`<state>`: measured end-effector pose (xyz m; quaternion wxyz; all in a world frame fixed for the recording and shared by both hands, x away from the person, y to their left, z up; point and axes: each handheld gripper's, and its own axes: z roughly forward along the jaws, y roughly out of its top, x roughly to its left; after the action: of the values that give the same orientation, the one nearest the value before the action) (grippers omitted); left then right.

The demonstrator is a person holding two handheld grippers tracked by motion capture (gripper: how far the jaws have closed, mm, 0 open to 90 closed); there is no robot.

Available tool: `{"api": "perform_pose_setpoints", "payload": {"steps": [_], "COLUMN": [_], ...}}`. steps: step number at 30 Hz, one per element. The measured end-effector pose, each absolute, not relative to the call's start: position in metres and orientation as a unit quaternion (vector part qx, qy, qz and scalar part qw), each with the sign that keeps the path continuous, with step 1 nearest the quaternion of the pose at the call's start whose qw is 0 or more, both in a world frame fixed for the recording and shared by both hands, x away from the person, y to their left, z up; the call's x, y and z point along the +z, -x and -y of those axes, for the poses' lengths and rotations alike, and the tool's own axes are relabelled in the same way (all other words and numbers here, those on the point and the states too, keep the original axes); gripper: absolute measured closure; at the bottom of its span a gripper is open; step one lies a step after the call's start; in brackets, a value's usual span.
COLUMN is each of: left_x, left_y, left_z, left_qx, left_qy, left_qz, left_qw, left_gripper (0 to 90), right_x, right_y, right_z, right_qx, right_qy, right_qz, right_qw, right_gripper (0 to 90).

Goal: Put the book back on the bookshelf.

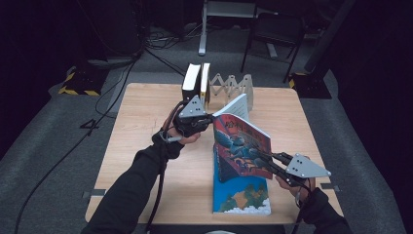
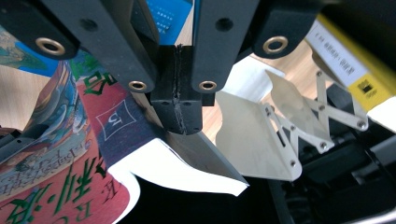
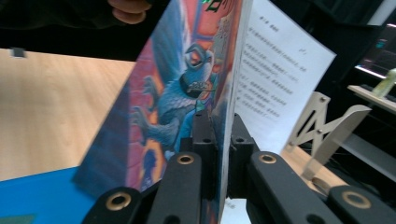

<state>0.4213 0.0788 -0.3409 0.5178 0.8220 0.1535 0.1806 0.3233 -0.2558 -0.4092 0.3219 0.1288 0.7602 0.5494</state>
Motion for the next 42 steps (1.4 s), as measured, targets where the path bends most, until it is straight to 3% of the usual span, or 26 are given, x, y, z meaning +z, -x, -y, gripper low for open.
{"api": "perform_pose_setpoints", "payload": {"steps": [8, 19, 32, 42], "left_x": [-0.351, -0.382, -0.438, -0.451], "left_y": [-0.407, -0.384, -0.352, -0.343], "left_z": [-0.074, -0.073, -0.069, -0.059], "left_qx": [0.182, 0.177, 0.123, 0.066], "left_qy": [-0.830, -0.849, -0.899, -0.882], "left_qz": [-0.137, -0.147, -0.139, -0.147], "left_qw": [0.510, 0.475, 0.397, 0.443], "left_gripper": [84.0, 66.0, 54.9, 37.9], "right_x": [-0.413, -0.416, -0.419, -0.420], "right_y": [-0.313, -0.301, -0.298, -0.296], "right_z": [0.265, 0.269, 0.272, 0.272], "right_qx": [0.546, 0.541, 0.539, 0.543], "right_qy": [-0.121, -0.116, -0.118, -0.117], "right_qz": [-0.765, -0.770, -0.773, -0.772], "right_qw": [0.318, 0.317, 0.314, 0.310], "right_gripper": [85.4, 85.4, 85.3, 85.2]}}
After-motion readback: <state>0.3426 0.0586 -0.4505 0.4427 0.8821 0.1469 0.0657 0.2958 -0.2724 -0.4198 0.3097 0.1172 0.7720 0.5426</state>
